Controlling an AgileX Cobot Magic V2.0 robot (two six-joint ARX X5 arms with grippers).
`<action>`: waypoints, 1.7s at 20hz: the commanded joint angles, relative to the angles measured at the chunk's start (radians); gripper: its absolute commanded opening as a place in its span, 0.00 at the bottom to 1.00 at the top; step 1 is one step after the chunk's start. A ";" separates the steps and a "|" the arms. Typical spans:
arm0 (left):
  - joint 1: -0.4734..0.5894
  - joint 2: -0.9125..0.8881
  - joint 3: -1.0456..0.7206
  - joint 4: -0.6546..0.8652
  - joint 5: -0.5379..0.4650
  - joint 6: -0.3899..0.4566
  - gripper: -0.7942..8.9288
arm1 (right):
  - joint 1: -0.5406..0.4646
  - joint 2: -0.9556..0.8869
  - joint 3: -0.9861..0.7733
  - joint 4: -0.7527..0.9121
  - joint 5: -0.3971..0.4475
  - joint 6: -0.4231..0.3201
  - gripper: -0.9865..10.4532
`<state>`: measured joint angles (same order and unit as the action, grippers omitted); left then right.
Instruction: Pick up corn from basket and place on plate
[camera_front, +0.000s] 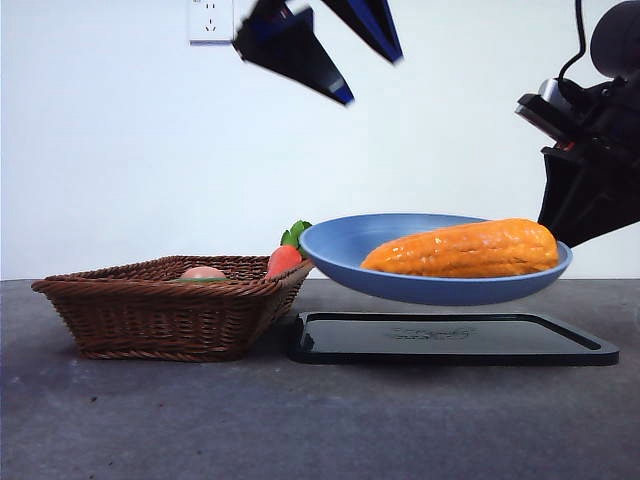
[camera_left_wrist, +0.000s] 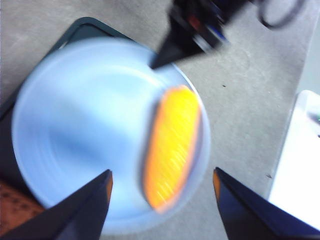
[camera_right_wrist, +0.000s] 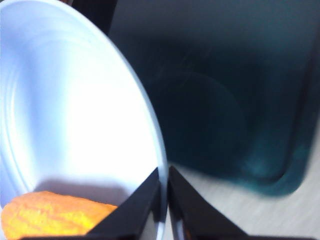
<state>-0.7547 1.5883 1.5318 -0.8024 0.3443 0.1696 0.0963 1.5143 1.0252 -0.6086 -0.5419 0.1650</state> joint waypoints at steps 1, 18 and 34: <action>-0.003 -0.036 0.018 -0.004 0.003 -0.003 0.42 | -0.016 0.078 0.089 -0.006 -0.007 -0.001 0.09; -0.003 -0.126 0.018 -0.014 0.003 -0.032 0.42 | -0.042 0.457 0.336 -0.001 -0.008 0.001 0.11; 0.030 -0.126 0.018 -0.018 0.002 -0.032 0.42 | -0.120 0.137 0.337 -0.243 -0.008 -0.077 0.27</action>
<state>-0.7216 1.4597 1.5318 -0.8280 0.3443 0.1394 -0.0280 1.6527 1.3403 -0.8524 -0.5465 0.1234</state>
